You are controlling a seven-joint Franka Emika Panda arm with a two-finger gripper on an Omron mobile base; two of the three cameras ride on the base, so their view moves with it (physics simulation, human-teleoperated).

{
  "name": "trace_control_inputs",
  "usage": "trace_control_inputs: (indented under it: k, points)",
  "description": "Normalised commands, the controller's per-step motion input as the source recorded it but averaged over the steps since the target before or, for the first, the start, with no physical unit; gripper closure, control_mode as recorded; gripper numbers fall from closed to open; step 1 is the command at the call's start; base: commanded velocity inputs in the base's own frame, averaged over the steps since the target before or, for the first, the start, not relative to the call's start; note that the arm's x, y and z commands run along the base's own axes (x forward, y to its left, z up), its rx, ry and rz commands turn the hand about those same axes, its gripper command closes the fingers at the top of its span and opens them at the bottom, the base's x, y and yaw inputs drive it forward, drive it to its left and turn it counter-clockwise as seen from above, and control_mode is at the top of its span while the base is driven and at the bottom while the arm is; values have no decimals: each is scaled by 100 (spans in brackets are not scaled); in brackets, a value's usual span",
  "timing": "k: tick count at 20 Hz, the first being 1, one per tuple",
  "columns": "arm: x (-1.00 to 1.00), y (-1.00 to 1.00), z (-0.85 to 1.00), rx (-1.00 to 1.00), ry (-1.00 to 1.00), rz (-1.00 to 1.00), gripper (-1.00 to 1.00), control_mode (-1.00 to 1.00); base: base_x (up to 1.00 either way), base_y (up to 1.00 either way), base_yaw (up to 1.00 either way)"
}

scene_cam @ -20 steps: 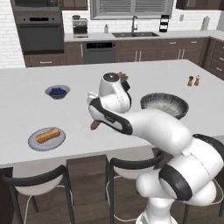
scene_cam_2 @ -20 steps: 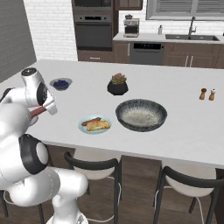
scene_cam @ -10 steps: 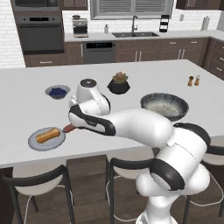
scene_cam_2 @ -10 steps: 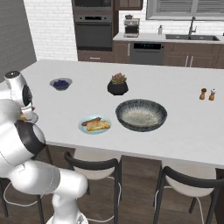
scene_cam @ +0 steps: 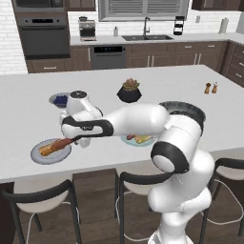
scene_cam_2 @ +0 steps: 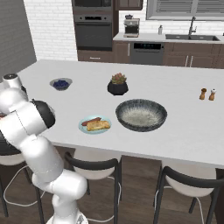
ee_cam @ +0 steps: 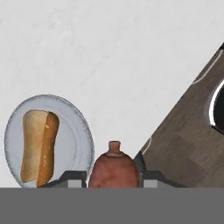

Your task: Place one bun and one sausage from the bowl on each plate.

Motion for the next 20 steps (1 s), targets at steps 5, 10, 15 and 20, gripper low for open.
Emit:
trace_control_inputs:
  k: [5, 10, 15, 20]
  points:
    - [43, 65, -33, 0, 11, 0, 100, -100, 0, 0, 0]
    - [61, 41, -29, -1, 9, 0, 100, -100, 0, 0, 0]
    - [59, 6, -22, -5, 1, 0, -100, -100, 0, 0, 0]
    - [-2, 5, -4, -1, 2, 0, -100, -100, 0, 0, 0]
